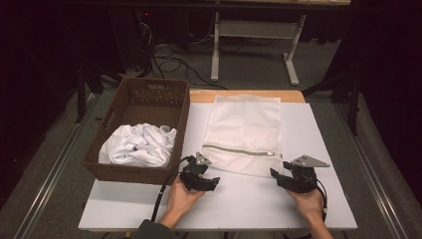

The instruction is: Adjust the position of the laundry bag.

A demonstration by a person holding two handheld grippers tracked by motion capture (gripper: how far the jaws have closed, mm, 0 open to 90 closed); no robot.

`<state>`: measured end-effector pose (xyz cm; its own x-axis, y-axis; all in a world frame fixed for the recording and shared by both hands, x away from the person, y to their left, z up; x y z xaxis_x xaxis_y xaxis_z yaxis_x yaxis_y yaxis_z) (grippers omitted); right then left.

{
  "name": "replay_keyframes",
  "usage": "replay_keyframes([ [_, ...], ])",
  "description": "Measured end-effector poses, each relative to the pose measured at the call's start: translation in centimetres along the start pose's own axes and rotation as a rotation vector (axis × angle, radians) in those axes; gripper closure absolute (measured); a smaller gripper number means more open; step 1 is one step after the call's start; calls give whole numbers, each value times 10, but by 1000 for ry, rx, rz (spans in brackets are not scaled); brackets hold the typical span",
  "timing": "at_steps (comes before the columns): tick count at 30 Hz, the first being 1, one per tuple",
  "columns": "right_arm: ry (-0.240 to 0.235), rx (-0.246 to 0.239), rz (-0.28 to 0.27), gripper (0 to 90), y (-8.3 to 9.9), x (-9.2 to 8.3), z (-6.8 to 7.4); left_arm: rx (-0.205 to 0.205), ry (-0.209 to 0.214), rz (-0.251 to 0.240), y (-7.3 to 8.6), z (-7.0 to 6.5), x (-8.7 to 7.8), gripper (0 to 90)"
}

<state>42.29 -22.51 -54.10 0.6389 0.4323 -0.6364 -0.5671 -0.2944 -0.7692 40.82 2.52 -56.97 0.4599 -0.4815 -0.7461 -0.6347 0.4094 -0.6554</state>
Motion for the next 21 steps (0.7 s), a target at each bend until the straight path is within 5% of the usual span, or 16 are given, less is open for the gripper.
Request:
replay_keyframes([
  [12, -8, 4, 3, 435, -3, -2, -2, 30, -53, 52, -1, -2, 5, 308],
  [13, 44, 20, -5, 402, -4, -4, -8, 26, -62, 61, -2, -1, 7, 306],
  [16, 77, 61, -18, 388, -7, -5, -17, 23, -74, 68, -5, 2, 10, 297],
  [21, 73, 66, 26, 394, -3, 1, -24, 11, -97, 82, -13, 8, 15, 295],
])
Point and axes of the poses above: each handheld gripper's, and its own axes: x roughly forward along the jaws, y roughly out of its underside, z roughly to its left, the point moved 9 cm from there along x, roughly forward along the jaws, and after that the axes turned 2 degrees about -y, right-handed, at the moved point
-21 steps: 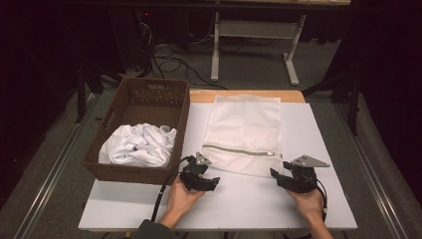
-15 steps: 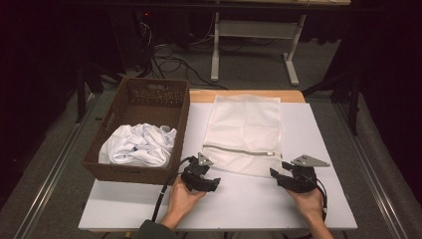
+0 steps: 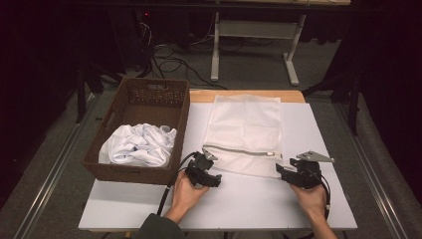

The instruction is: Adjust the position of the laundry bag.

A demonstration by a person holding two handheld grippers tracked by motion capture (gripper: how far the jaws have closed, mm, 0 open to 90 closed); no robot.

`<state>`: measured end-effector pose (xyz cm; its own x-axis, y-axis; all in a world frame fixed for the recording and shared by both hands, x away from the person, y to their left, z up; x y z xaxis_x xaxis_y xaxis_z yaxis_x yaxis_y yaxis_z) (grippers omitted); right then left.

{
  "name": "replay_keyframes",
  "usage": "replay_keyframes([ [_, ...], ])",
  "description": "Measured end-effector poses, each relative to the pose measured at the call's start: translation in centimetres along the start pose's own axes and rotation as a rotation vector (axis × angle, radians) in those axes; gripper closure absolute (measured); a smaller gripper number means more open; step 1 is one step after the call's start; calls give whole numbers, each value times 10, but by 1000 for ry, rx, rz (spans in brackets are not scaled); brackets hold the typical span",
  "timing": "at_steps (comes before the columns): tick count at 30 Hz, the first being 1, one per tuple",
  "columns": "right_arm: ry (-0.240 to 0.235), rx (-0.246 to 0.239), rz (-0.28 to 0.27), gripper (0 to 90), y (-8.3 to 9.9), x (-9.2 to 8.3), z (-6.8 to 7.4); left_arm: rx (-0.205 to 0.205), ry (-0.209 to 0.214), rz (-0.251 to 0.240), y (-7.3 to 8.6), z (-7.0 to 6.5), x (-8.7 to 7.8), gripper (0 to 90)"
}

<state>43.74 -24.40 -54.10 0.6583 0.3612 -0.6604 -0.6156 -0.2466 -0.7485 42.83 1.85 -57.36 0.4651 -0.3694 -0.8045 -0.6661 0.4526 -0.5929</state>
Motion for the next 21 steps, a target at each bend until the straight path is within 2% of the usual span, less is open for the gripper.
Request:
replay_keyframes([
  [7, 11, -61, 52, 411, 4, 11, 4, -44, -67, -12, -16, 15, 8, 295],
  [13, 25, -62, 82, 412, 5, 22, 1, -78, -99, -11, -24, 27, 15, 295],
  [18, 26, -57, 90, 415, 5, 29, -1, -86, -111, -4, -27, 31, 20, 314],
  [21, 37, -54, 103, 452, 6, 34, -3, -103, -111, -7, -27, 34, 25, 345],
])
Point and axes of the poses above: each handheld gripper's, and its own axes: x roughly forward along the jaws, y roughly out of its underside, z roughly to its left, the point moved 9 cm from there along x, roughly forward along the jaws, and after that the axes turned 2 degrees about -y, right-handed, at the moved point
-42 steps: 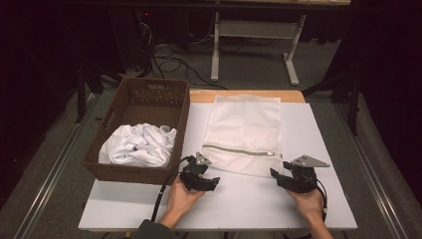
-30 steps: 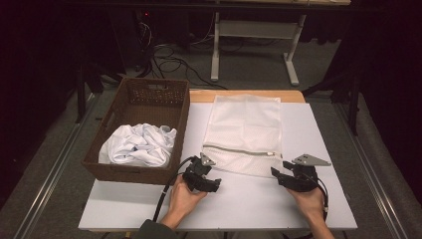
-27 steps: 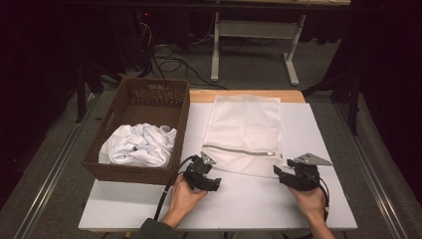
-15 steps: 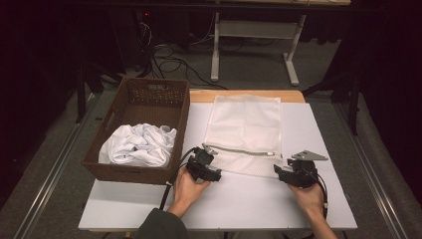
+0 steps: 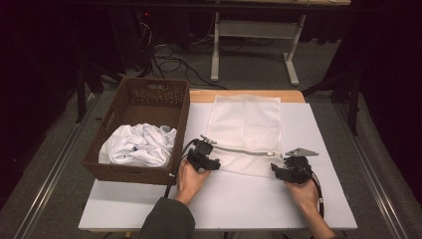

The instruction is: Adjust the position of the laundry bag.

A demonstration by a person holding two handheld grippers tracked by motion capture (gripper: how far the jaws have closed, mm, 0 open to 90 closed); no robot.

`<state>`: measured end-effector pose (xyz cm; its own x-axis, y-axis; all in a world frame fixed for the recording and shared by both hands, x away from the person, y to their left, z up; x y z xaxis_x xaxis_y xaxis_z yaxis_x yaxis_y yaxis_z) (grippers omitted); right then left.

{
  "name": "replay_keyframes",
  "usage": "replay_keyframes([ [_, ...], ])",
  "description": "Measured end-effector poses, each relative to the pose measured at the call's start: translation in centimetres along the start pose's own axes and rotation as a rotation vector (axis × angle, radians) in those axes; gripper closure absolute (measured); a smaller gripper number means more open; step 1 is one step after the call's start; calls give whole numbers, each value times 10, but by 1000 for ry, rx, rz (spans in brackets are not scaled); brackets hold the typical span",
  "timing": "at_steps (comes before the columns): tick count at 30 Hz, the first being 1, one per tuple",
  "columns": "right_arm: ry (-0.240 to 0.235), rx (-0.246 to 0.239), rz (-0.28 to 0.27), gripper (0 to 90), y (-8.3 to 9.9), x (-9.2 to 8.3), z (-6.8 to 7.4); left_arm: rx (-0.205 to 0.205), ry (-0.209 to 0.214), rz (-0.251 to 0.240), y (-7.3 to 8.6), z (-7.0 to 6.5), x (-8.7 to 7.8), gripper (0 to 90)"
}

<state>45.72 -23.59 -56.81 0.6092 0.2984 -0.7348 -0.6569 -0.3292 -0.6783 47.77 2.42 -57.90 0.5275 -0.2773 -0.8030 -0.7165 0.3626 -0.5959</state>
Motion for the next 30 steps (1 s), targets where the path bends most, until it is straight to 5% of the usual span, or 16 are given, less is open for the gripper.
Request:
replay_keyframes([
  [7, 24, -34, 17, 642, 0, 2, -1, 25, 14, -17, -2, -4, -1, 541],
  [12, 31, -97, 38, 850, 0, 1, 1, 71, 26, -12, -3, -11, -3, 831],
  [23, 14, -108, 38, 889, -1, -2, 2, 99, 42, -6, 2, -15, -10, 873],
  [30, -6, -127, 43, 892, 0, -3, 8, 83, 63, -14, 16, -20, -18, 874],
])
Point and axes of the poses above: each handheld gripper's, and its own axes: x roughly forward along the jaws, y roughly out of its underside, z roughly to its left, the point moved 9 cm from there along x, roughly forward along the jaws, and after that the axes turned 2 degrees about -y, right-handed, at the moved point
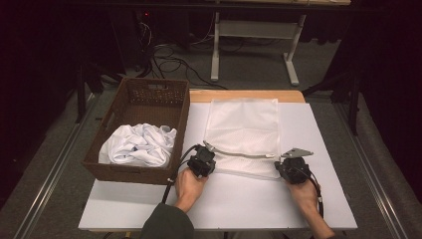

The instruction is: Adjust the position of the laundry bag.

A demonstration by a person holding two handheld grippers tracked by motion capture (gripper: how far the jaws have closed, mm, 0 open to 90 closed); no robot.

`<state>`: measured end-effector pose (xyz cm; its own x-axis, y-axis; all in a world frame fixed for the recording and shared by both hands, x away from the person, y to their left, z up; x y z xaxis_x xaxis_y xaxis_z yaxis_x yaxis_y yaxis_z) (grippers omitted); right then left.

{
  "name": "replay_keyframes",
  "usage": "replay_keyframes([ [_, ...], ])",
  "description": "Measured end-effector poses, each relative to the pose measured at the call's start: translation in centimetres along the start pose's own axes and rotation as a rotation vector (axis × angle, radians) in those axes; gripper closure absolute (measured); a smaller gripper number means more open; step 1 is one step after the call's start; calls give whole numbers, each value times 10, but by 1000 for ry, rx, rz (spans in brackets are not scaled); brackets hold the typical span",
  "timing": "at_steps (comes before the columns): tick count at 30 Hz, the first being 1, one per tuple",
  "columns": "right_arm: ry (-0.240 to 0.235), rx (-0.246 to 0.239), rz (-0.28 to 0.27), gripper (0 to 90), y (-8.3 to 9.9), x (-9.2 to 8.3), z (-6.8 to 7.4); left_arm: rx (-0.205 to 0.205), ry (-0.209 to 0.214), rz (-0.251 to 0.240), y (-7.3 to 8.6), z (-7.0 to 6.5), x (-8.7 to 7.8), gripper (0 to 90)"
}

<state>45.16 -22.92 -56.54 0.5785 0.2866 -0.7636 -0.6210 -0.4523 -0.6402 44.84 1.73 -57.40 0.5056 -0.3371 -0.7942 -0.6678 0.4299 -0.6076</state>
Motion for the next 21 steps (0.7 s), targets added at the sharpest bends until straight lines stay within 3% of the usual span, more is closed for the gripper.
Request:
replay_keyframes([
  [12, -45, -25, 20, 892, 4, -5, 12, 16, 26, 19, 18, -7, -15, 873],
  [21, -96, -4, 34, 891, 10, -10, 22, 13, 56, 40, 32, -10, -26, 872],
])
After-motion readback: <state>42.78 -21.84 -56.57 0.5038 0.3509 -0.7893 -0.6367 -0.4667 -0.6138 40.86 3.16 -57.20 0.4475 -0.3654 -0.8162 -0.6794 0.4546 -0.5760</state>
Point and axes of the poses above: each handheld gripper's, and its own axes: x roughly forward along the jaws, y roughly out of its underside, z roughly to its left, the point moved 9 cm from there along x, roughly forward along the jaws, and after that the axes turned 2 degrees about -y, right-handed, at the moved point
